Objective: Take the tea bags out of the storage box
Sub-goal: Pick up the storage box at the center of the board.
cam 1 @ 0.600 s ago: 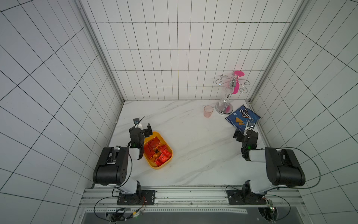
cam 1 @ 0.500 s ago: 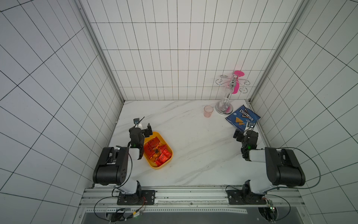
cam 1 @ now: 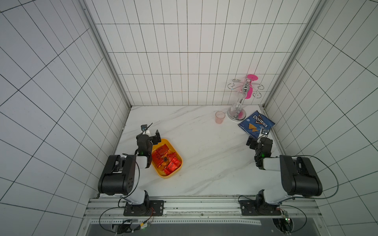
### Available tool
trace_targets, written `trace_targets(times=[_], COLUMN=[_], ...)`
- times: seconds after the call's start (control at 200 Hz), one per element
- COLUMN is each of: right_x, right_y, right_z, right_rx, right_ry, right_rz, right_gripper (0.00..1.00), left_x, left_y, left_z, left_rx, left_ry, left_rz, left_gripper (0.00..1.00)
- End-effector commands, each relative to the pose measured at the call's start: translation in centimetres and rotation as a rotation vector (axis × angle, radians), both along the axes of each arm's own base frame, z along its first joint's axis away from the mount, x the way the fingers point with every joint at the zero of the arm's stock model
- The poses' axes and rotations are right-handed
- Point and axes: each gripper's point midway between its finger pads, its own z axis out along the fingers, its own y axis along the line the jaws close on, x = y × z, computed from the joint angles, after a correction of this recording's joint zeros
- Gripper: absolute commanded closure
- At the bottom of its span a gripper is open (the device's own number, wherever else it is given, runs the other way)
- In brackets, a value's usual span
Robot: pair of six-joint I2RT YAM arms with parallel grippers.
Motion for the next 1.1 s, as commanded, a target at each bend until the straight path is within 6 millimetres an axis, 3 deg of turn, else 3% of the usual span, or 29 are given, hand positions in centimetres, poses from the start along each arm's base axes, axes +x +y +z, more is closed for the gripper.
trace_targets(times=[0.0, 0.19, 0.26, 0.36, 0.425, 0.49, 0.53, 0.595, 0.63, 0.695, 0.725, 0.78, 0.85, 0.93, 1.009, 1.094], right_x=[1.1, 1.0, 1.0, 0.9, 0.4, -0.3, -0.6, -1.3, -1.7, -2.5, -2.7, -3.1, -4.2, -6.1, -8.5, -10.1], right_y=[0.4, 0.2, 0.1, 0.2, -0.1, 1.0, 1.3, 1.8, 2.3, 3.1, 4.1, 7.1, 12.3, 18.2, 23.3, 26.7], right_z=[1.0, 0.9, 0.9, 1.2, 3.1, 6.8, 9.7, 12.9, 13.7, 14.1, 14.2, 15.0, 16.5, 17.9, 17.9, 16.8], right_rx=[0.013, 0.035, 0.031, 0.022, -0.024, -0.044, 0.068, 0.284, 0.382, 0.501, 0.543, 0.627, 0.697, 0.669, 0.616, 0.572], right_ry=[-0.022, -0.026, -0.024, -0.033, -0.053, -0.045, -0.078, -0.103, -0.086, -0.046, -0.035, -0.021, 0.001, 0.071, 0.181, 0.278], right_rz=[0.021, 0.026, 0.024, 0.027, -0.026, -0.017, -0.04, -0.069, -0.069, -0.047, 0.001, 0.153, 0.386, 0.605, 0.795, 0.897], right_gripper=[0.01, 0.01, 0.01, 0.01, 0.01, 0.01, 0.01, 0.01, 0.01, 0.01, 0.01, 0.02, 0.17, 0.18, 0.18, 0.21], left_x=[0.2, -1.9, -3.1, -4.7, -5.9, -5.8, -6.1, -7.7, -9.1, -11.6, -12.9, -15.1, -17.7, -19.9, -21.9, -23.5], left_y=[0.7, 0.8, 1.3, 1.3, 1.5, -0.9, -2.2, -4.0, -4.6, -5.2, -5.2, -5.5, -5.6, -5.4, -5.4, -5.1], left_z=[0.2, 5.7, 8.5, 10.6, 10.4, 10.1, 9.3, 7.9, 7.1, 6.1, 5.7, 5.4, 5.5, 5.5, 4.9, 4.2], left_rx=[-0.007, 0.035, -0.146, -0.356, -0.521, -0.67, -0.744, -0.782, -0.788, -0.783, -0.785, -0.797, -0.766, -0.75, -0.765, -0.771], left_ry=[0.0, -0.088, -0.105, -0.067, -0.054, 0.005, 0.087, 0.258, 0.356, 0.487, 0.535, 0.59, 0.61, 0.586, 0.583, 0.596], left_rz=[0.042, 0.147, 0.231, 0.275, 0.345, 0.206, 0.151, 0.106, 0.117, 0.133, 0.163, 0.187, 0.195, 0.213, 0.23, 0.272], left_gripper=[0.02, 0.02, 0.01, 0.02, 0.01, 0.01, 0.02, 0.11, 0.14, 0.3, 0.37, 0.38, 0.37, 0.36, 0.35, 0.35])
